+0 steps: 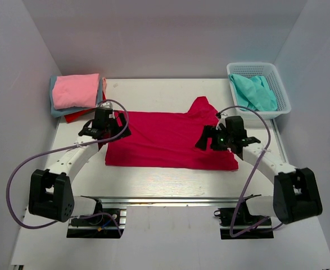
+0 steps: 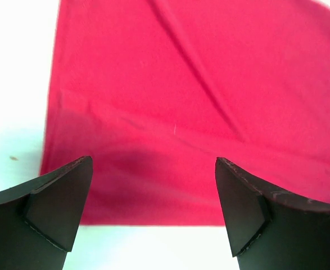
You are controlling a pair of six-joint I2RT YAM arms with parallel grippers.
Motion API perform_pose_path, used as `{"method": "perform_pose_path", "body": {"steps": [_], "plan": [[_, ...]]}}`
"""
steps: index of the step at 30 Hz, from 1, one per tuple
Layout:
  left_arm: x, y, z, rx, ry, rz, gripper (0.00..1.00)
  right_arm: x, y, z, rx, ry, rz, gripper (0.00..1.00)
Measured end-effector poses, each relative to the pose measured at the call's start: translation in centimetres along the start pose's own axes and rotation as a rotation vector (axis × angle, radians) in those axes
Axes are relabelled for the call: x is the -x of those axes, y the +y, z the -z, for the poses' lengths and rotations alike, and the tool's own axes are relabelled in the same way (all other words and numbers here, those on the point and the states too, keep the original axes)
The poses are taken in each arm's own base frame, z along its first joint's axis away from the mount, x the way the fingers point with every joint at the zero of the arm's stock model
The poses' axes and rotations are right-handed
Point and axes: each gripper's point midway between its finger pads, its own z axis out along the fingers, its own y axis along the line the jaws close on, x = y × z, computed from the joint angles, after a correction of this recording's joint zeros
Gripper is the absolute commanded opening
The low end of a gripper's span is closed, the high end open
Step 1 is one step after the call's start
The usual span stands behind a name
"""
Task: Fold and stack the t-shirts
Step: Fold the flattened tshirt in 1/3 of the way, then grap the side of the flattened tshirt furthest away from the robot with both arms
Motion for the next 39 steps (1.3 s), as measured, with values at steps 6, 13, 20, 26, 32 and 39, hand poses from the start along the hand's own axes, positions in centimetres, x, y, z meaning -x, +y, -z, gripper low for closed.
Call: {"method": "perform_pose_path", "body": {"steps": [6, 13, 20, 26, 32, 39], "plan": [[2.1, 0.5, -0.1, 0.057, -0.058, -0.001, 1.0, -1.4, 0.4, -2.6, 0.043, 0.1, 0.003, 0.9], [0.8, 2.2, -1.1, 0.143, -0.01, -0.013, 1.0, -1.3, 0.5, -4.9, 0.046, 0.138, 0.005, 0.9], [0.5, 2.7, -1.9, 0.169, 0.014, -0.027, 1.0, 1.8, 2.6, -6.4, 0.129, 0.058, 0.028, 0.9], [0.6, 3.0, -2.2, 0.193, 0.028, -0.04, 1.0, 5.0, 4.0, -9.5, 0.206, 0.002, 0.008, 0.9], [1.5, 3.4, -1.9, 0.214, 0.009, -0.04, 1.0, 7.9, 3.7, -10.4, 0.156, -0.051, 0.036, 0.9], [1.3, 3.6, -2.0, 0.223, 0.02, -0.055, 1.0, 8.6, 3.4, -4.6, 0.044, -0.14, 0.071, 0.9]]}}
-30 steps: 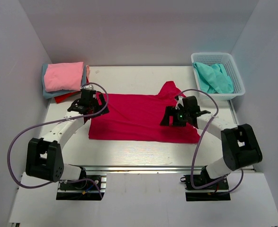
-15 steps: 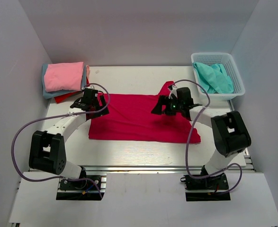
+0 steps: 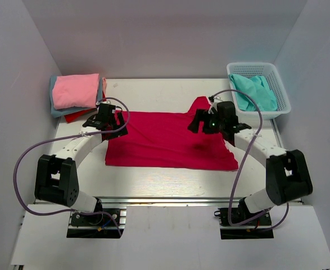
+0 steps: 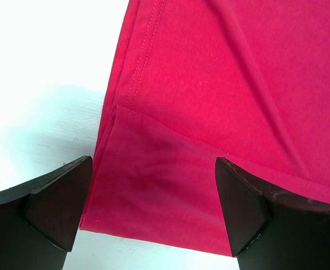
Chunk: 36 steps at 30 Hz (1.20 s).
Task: Fold and stack the t-shirts
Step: Grap the side of the flattened tshirt furthest away from the robot with both arms
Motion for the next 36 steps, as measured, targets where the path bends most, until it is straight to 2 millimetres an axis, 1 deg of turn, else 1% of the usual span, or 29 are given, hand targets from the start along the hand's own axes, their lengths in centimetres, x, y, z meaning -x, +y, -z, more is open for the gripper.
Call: {"method": "perform_pose_path", "body": {"steps": [1, 2, 4, 7, 8, 10, 15, 20, 24, 26, 31, 34, 36], "plan": [[0.0, 0.0, 0.0, 0.0, 0.001, -0.004, 1.0, -0.6, -0.2, 0.7, -0.01, 0.009, -0.001, 0.9], [-0.1, 0.0, 0.0, 0.0, 0.002, -0.007, 1.0, -1.6, -0.5, 1.3, -0.022, 0.028, -0.002, 0.9], [-0.1, 0.0, 0.0, 0.0, 0.004, -0.013, 1.0, -4.3, -1.4, 2.0, -0.05, 0.094, -0.015, 0.9], [-0.1, 0.0, 0.0, -0.001, 0.004, -0.02, 1.0, -8.1, -2.8, 2.5, -0.089, 0.192, -0.041, 0.9], [-0.1, 0.0, 0.0, 0.0, 0.005, -0.022, 1.0, -9.1, -3.1, 2.6, -0.098, 0.215, -0.049, 0.9], [-0.1, 0.0, -0.1, -0.001, 0.003, -0.023, 1.0, -10.2, -3.5, 2.8, -0.108, 0.242, -0.059, 0.9], [-0.1, 0.1, 0.0, -0.001, 0.004, -0.031, 1.0, -10.5, -3.8, 2.1, -0.113, 0.243, -0.074, 0.9], [-0.1, 0.1, 0.0, -0.001, 0.004, -0.034, 1.0, -10.1, -3.9, 1.0, -0.108, 0.21, -0.106, 0.9], [-0.1, 0.1, 0.0, 0.0, 0.004, -0.037, 1.0, -9.4, -3.4, 0.2, -0.077, 0.172, -0.123, 0.9], [-0.1, 0.1, -0.1, 0.0, 0.004, -0.037, 1.0, -9.1, -2.9, -0.1, -0.043, 0.158, -0.13, 0.9], [-0.1, 0.1, -0.1, 0.001, 0.003, -0.037, 1.0, -8.2, -1.8, -1.8, 0.04, 0.119, -0.15, 0.9], [-0.1, 0.1, -0.1, 0.003, 0.003, -0.037, 1.0, -8.0, -1.3, -3.4, 0.084, 0.108, -0.167, 0.9], [-0.1, 0.2, -0.1, 0.003, 0.003, -0.037, 1.0, -7.1, -1.0, -4.4, 0.105, 0.088, -0.167, 0.9]]}}
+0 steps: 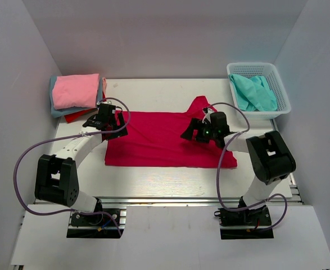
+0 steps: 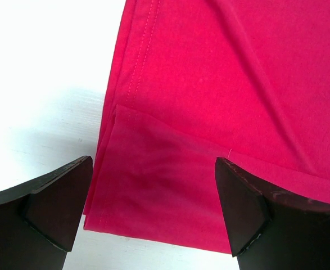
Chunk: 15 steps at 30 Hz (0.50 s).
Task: Fold and stack the t-shirts
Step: Grap the side of the flattened tshirt furthest away from the robot with both arms
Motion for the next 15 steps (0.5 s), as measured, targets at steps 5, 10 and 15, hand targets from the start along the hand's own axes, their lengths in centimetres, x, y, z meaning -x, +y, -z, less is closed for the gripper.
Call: {"method": "perform_pose_path", "body": {"steps": [5, 10, 15], "plan": [[0.0, 0.1, 0.0, 0.002, 0.0, 0.001, 1.0, 2.4, 0.9, -1.9, 0.025, -0.02, 0.041, 0.9], [0.0, 0.4, -0.2, 0.021, 0.004, 0.002, 1.0, 6.1, 1.4, -2.2, -0.026, -0.086, 0.142, 0.9], [1.2, 0.4, -1.0, 0.058, -0.006, 0.004, 1.0, 8.4, -1.1, -1.5, -0.213, -0.12, 0.2, 0.9]]}}
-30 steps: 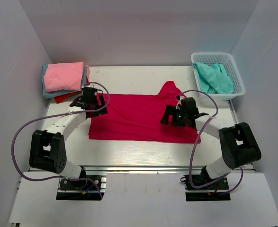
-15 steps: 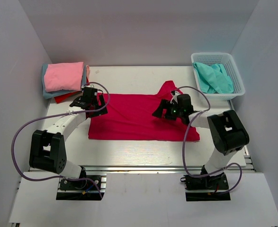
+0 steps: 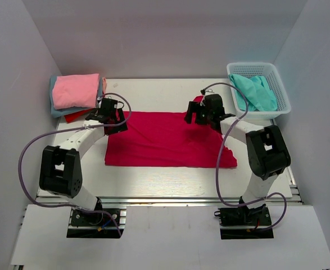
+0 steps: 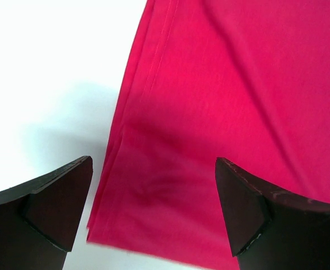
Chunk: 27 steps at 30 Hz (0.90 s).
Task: Fold and stack the t-shirts
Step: Grap the side of the flattened tshirt furthest away from the robot with both arms
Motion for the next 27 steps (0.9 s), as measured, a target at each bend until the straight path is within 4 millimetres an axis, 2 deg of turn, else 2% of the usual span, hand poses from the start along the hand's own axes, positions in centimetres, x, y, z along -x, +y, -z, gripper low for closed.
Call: {"method": "perform_pose_path", "body": {"steps": [3, 6, 8, 12, 17, 21, 25, 27], "plan": [[2.0, -0.5, -1.2, 0.021, -0.015, 0.008, 1.0, 3.0, -1.9, -0.4, -0.137, -0.022, 0.02, 0.9], [4.3, -1.4, -3.1, 0.04, -0.032, 0.014, 1.0, 7.3, -3.2, -1.9, -0.231, -0.077, 0.018, 0.9], [5.9, -1.8, -4.9, 0.056, -0.04, 0.023, 1.0, 9.1, -4.4, -2.9, -0.273, -0.098, 0.011, 0.9], [7.9, -1.9, -8.7, 0.083, -0.033, 0.041, 1.0, 9.5, -7.0, -5.0, -0.337, -0.063, -0.01, 0.9], [8.1, -1.1, -12.7, 0.109, -0.002, 0.053, 0.97, 9.1, -9.7, -7.1, -0.392, -0.017, -0.02, 0.9], [8.1, -0.7, -14.8, 0.106, 0.012, 0.058, 0.93, 9.8, -11.3, -9.0, -0.412, -0.019, -0.009, 0.9], [9.4, -1.4, -16.0, 0.071, -0.018, 0.068, 0.89, 10.1, -12.5, -10.3, -0.415, -0.017, -0.009, 0.88], [9.9, -1.7, -16.5, 0.06, -0.032, 0.061, 0.82, 10.4, -12.9, -11.1, -0.402, -0.021, -0.012, 0.85]]}}
